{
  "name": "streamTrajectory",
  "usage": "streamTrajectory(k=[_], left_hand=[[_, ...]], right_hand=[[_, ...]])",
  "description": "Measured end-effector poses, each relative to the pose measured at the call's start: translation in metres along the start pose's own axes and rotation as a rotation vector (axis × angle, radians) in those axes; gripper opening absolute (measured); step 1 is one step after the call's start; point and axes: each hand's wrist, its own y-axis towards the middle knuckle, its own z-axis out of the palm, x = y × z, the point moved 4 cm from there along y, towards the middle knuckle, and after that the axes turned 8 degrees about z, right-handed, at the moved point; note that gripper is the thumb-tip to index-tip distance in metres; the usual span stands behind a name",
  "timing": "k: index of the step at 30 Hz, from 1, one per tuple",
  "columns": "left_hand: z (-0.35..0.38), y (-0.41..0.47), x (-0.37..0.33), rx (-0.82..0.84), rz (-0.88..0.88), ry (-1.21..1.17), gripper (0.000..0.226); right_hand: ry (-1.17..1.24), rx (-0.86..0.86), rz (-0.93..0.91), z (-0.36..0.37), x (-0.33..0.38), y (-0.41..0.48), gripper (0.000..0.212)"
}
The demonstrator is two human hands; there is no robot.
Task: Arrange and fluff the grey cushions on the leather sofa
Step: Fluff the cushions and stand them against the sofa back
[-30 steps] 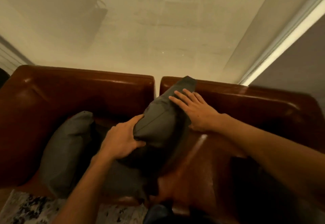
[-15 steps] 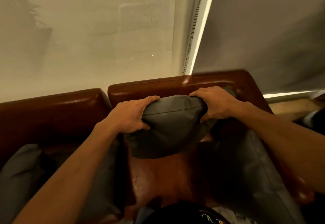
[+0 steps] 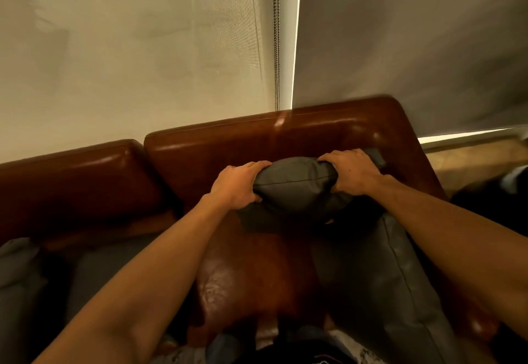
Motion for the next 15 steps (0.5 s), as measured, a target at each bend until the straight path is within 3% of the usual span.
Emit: streamTrajectory(k=[7, 15], left_hand=[[0.050, 0.028, 0.010, 0.021, -0.118, 0.007, 0.097], [0.043, 0.048, 0.021, -0.072, -0.357, 0.060, 0.089]], right_hand=[[-0.013, 0.137, 0.039, 0.036, -0.014, 0.037, 0.086], [-0.023, 0.031, 0.187, 0.040, -0.033, 0.060, 0.096]])
